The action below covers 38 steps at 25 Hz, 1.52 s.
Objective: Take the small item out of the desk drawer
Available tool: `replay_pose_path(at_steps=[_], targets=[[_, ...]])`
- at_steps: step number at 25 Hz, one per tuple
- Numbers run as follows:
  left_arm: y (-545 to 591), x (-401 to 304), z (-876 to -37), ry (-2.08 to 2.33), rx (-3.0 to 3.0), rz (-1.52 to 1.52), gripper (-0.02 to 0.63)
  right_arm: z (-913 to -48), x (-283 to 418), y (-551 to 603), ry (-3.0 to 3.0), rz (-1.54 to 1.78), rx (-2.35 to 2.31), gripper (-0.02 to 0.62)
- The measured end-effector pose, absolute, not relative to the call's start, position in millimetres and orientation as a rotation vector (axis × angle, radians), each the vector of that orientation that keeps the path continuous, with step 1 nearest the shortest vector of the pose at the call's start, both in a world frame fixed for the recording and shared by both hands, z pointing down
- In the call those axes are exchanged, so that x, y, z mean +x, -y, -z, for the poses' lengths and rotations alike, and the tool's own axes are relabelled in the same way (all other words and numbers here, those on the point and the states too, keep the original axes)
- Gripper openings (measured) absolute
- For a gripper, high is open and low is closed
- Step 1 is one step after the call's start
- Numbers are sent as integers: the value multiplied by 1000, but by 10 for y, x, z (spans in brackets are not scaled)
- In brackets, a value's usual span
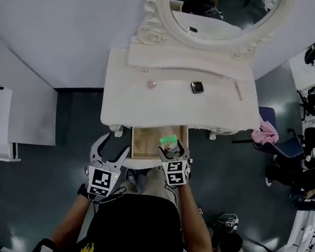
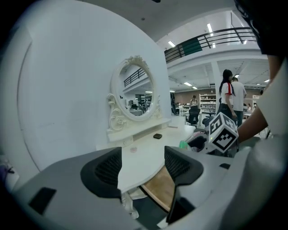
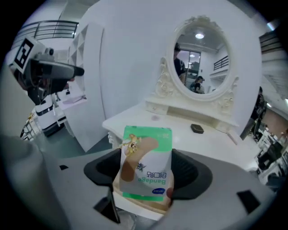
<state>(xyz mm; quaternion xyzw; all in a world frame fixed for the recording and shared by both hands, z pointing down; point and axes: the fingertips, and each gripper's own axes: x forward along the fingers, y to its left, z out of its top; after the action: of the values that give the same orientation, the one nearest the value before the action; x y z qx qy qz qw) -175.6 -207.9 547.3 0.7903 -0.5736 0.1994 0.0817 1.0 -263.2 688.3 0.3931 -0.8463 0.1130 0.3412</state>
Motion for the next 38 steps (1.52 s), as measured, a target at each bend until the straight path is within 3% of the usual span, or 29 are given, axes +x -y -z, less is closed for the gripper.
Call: replay_pose_path(at_steps=[21,38], targets=[[1978,-1452,-4245,1737,2616,-523,304,-3997,796,2381,2569,-62,1620,360],[1953,-1548,-3940,1785,2613,-343,304,-3546,847,2223,2651,-31,1659,359]])
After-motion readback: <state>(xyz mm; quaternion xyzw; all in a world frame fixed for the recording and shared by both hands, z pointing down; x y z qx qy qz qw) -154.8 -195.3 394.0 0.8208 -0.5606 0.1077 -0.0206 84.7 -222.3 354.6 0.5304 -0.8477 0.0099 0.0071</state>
